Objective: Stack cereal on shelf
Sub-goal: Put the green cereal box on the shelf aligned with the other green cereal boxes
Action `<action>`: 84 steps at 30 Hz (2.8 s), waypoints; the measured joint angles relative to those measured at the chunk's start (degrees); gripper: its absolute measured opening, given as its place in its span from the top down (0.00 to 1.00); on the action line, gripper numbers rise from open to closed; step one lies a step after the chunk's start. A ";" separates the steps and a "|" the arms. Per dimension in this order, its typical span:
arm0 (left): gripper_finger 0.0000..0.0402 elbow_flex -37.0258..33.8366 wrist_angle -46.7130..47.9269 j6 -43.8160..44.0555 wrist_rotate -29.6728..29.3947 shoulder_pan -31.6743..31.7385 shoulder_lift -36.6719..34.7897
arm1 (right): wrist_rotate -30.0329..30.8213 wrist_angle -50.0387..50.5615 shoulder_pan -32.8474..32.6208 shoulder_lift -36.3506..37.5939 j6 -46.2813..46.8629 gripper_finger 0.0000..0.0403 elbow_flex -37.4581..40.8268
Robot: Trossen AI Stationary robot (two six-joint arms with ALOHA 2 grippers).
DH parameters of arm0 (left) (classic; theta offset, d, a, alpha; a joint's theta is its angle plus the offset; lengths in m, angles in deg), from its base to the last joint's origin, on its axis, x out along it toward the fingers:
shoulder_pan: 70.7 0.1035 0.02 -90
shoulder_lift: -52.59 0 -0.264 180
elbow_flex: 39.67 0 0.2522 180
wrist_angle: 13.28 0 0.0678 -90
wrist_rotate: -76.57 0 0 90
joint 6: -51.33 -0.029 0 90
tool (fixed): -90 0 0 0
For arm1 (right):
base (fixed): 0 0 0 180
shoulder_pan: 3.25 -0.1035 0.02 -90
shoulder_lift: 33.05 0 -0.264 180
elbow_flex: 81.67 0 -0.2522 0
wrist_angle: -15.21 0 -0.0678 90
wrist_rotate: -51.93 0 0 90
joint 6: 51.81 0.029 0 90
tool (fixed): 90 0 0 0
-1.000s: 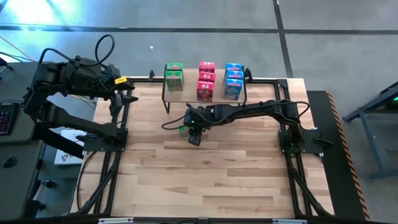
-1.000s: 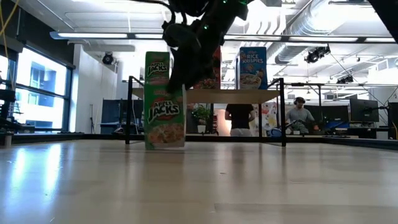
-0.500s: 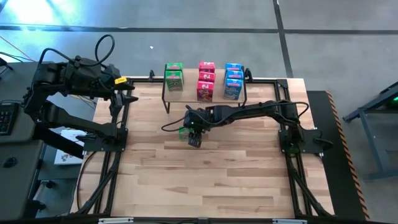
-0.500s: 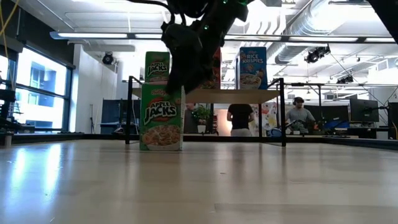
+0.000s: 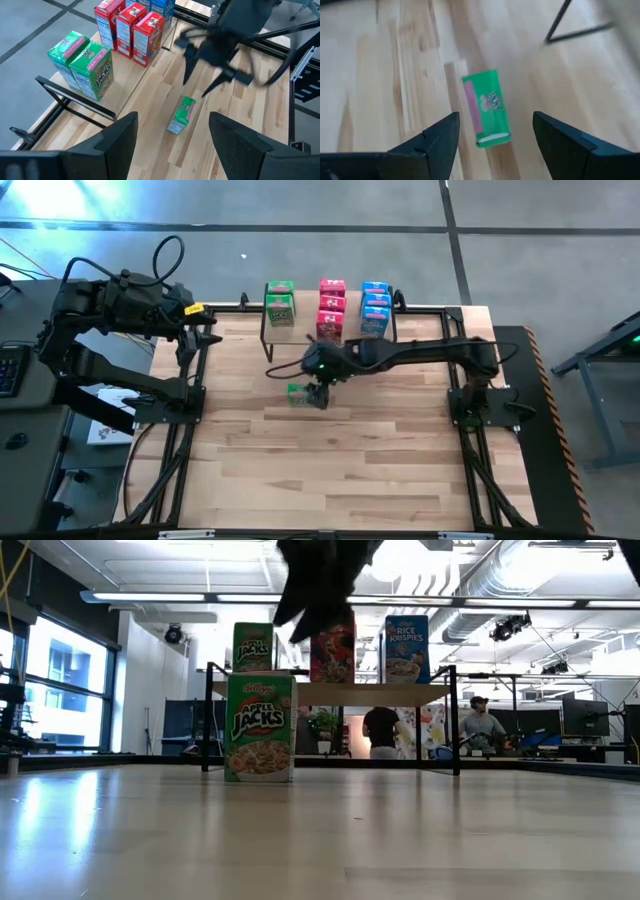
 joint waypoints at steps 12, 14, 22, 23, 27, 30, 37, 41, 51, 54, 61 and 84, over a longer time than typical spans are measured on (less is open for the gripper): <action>0.41 0.00 -0.06 0.02 -0.02 -0.01 -0.02 | 9.78 -3.10 -4.12 17.66 -8.12 0.40 3.98; 0.41 0.00 -0.03 0.00 0.00 -0.02 -0.02 | 9.76 -5.44 -4.10 21.82 -8.92 0.40 7.70; 0.41 0.00 -0.04 0.00 -0.02 -0.01 -0.02 | 7.10 -20.84 -2.85 46.81 -8.52 0.40 36.21; 0.41 0.00 -0.03 0.02 0.00 0.00 -0.02 | 7.02 -22.82 -2.88 50.18 -8.52 0.40 39.56; 0.41 0.00 -0.04 0.00 0.00 -0.02 0.00 | 7.72 -28.77 -2.90 63.17 -8.76 0.40 52.52; 0.41 0.00 -0.03 0.01 -0.02 0.00 -0.02 | 7.98 -33.84 -2.88 71.51 -7.64 0.40 61.14; 0.41 0.00 -0.04 0.02 0.00 -0.02 -0.02 | 7.41 -37.55 -2.88 85.96 -3.85 0.40 74.56; 0.41 0.00 -0.03 0.00 0.00 -0.01 -0.01 | 7.35 -36.89 -2.88 91.73 -4.36 0.40 78.82; 0.41 0.00 -0.04 0.00 -0.02 -0.02 -0.02 | 5.13 -36.07 -2.88 100.16 0.34 0.40 87.52; 0.41 0.00 -0.03 0.00 0.00 0.00 -0.02 | 4.24 -36.69 -2.88 101.95 1.62 0.40 89.77; 0.41 -0.02 -0.04 0.00 0.00 0.00 0.00 | 3.00 -37.77 -2.88 105.15 4.10 0.40 94.28; 0.41 -0.01 -0.05 0.02 -0.02 0.00 -0.02 | 2.85 -38.54 -2.88 103.31 8.54 0.40 96.63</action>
